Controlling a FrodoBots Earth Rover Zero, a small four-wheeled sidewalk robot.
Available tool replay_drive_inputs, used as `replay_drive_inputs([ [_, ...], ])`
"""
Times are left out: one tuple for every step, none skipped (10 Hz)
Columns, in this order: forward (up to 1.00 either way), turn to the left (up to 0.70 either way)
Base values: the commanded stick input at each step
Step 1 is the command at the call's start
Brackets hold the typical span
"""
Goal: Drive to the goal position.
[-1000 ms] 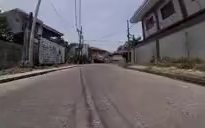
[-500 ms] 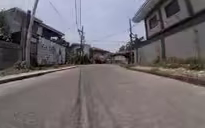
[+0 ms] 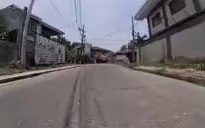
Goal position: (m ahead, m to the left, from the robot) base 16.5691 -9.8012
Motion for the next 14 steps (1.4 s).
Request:
replay_drive_inputs([
  [1.0, 0.0],
  [1.0, 0.0],
  [1.0, 0.0],
  [1.0, 0.0],
  [1.0, 0.0],
  [1.0, 0.0],
  [1.0, 0.0],
  [1.0, 0.0],
  [1.0, 0.0],
  [1.0, 0.0],
  [1.0, 0.0],
  [1.0, 0.0],
  [1.0, 0.0],
  [1.0, 0.0],
])
